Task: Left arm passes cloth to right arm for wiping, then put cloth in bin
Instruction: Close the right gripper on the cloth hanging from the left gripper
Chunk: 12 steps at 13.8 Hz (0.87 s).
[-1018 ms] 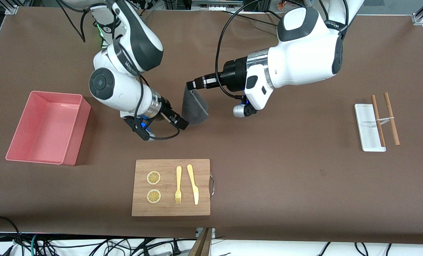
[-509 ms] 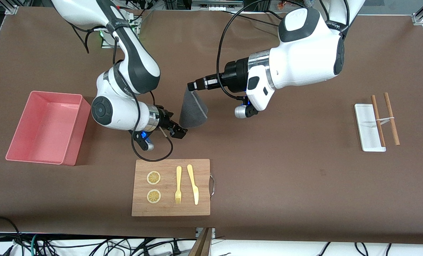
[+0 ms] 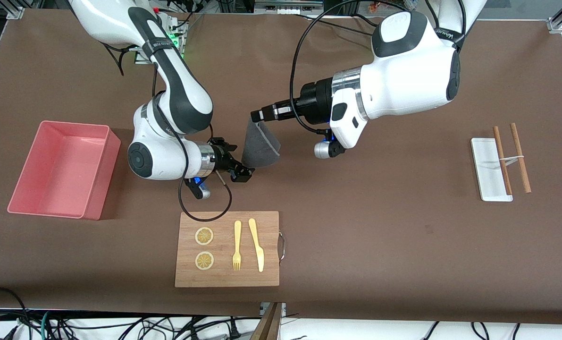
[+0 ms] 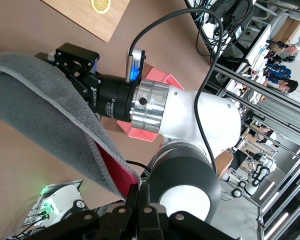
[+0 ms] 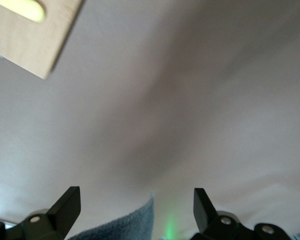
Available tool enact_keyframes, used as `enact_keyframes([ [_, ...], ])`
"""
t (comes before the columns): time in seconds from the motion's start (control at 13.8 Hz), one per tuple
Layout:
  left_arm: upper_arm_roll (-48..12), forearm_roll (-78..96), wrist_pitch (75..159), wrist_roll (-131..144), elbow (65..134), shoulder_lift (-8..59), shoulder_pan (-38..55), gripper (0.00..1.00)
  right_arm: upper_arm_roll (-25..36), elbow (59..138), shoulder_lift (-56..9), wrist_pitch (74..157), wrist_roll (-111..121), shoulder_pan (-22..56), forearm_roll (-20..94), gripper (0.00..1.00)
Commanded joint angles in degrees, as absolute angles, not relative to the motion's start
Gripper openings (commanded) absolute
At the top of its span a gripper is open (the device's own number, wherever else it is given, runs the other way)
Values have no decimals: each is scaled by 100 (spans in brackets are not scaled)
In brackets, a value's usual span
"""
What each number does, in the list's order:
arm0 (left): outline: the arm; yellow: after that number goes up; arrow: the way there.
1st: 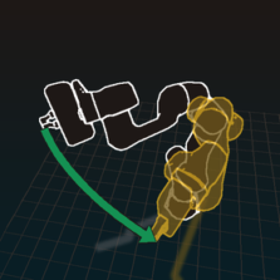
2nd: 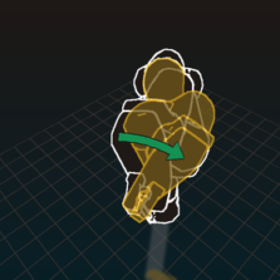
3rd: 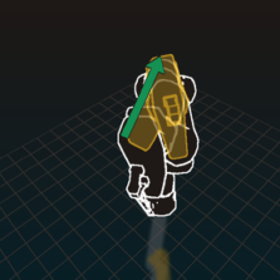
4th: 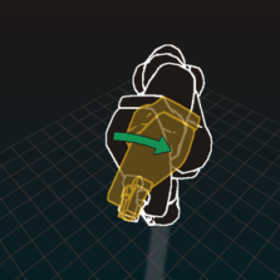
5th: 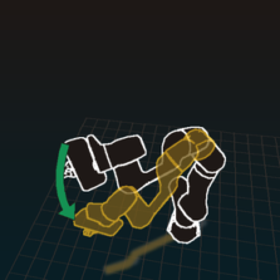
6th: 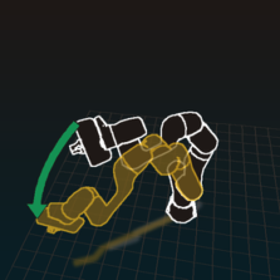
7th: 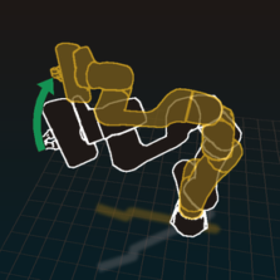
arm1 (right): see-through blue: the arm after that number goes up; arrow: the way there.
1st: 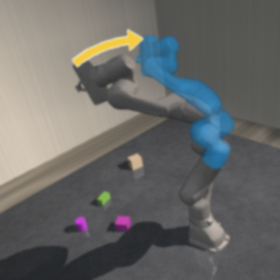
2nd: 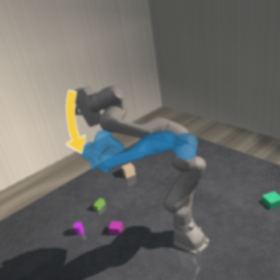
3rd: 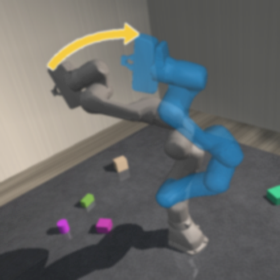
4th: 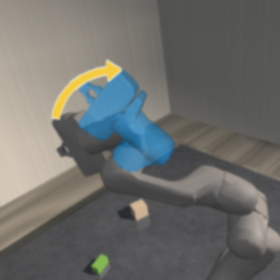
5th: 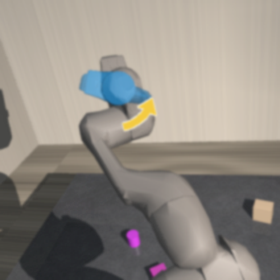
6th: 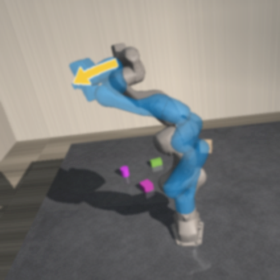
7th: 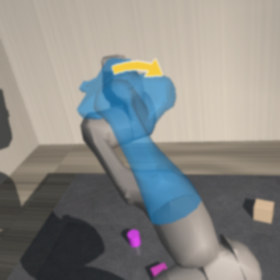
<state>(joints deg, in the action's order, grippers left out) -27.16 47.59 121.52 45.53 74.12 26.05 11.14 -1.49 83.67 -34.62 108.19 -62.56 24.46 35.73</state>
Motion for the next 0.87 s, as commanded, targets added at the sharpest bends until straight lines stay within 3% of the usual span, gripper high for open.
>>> enact_keyframes([
  [0.0,-2725,4887,12094,4562,7453,2514,1072,0,-185,8367,-3480,10582,-6328,2356,3963,100],
  [0.29,-2725,4878,12032,4562,7471,2514,1020,0,-185,8367,-3621,10564,-6451,2338,4183,98],
  [0.44,-2725,4878,12023,4570,7471,2505,1020,0,-185,8367,-3691,10512,-6442,2338,4201,82],
  [0.58,-2725,4878,12015,4570,7471,2505,1020,0,-193,8358,-3700,10285,-6442,2329,4210,54],
  [0.65,-2725,4878,12015,4570,7471,2505,1020,0,-193,8350,-3691,10153,-6451,2320,4262,48],
  [0.8,-2725,4878,12015,4570,7479,2505,1020,0,-185,8332,-3691,9985,-6495,2224,4482,52],
])
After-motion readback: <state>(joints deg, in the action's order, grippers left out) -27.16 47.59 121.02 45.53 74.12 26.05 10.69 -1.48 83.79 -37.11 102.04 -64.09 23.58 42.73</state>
